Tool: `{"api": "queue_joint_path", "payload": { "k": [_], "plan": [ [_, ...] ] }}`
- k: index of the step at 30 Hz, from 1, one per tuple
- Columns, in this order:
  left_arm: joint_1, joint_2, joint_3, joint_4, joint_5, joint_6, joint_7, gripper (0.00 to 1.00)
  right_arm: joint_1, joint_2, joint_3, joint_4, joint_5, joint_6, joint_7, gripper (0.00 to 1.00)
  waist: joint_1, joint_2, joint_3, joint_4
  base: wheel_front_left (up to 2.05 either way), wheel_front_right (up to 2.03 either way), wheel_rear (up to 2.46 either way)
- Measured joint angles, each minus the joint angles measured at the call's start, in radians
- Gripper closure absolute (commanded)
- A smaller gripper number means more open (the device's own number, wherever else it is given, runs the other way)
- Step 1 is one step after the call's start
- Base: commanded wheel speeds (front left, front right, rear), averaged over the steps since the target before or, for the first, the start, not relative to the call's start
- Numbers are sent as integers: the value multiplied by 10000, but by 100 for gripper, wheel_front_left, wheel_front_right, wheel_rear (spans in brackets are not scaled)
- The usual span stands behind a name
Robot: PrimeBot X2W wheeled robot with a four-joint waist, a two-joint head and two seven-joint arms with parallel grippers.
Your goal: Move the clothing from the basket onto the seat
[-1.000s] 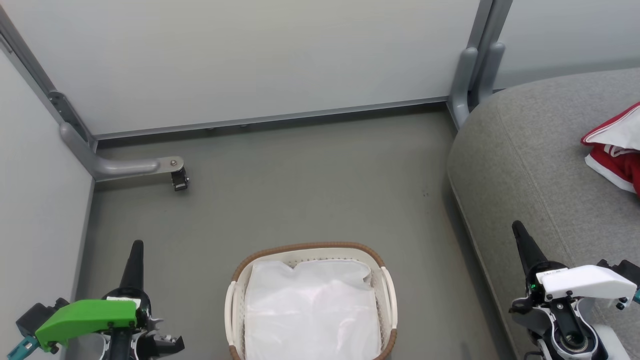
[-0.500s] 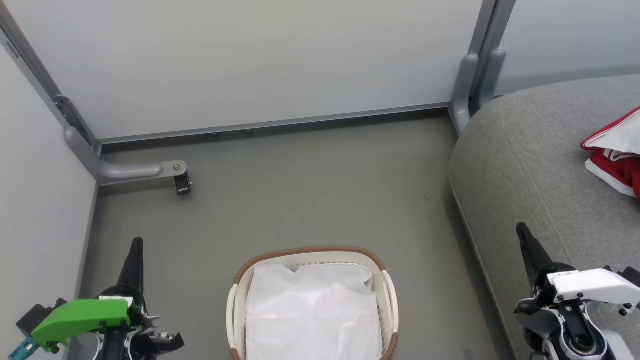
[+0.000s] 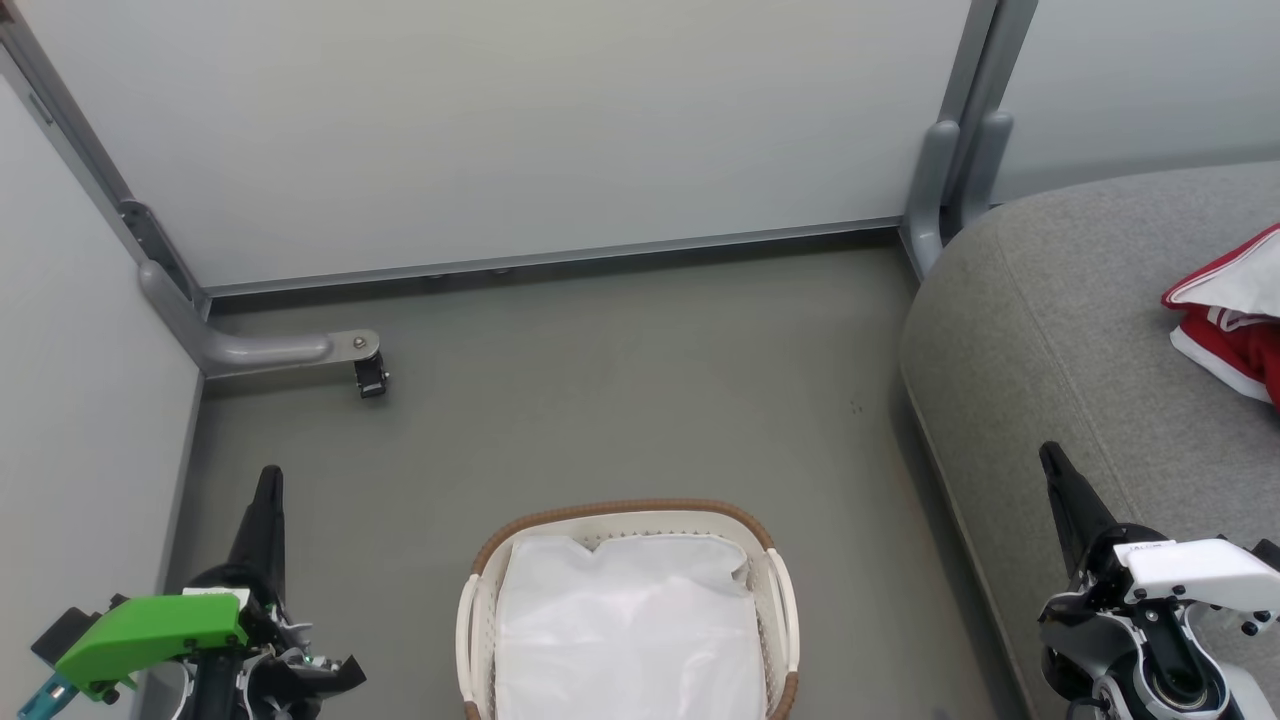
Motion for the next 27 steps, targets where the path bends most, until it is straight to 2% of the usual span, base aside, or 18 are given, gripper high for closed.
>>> {"api": "queue_joint_path", "payload": {
  "k": [27],
  "plan": [
    [-24,2,2,-10,-2,0,0,100,2,73,-77,-2,-23,0,75,100,0,0,1,0,0,0,0]
  ]
}}
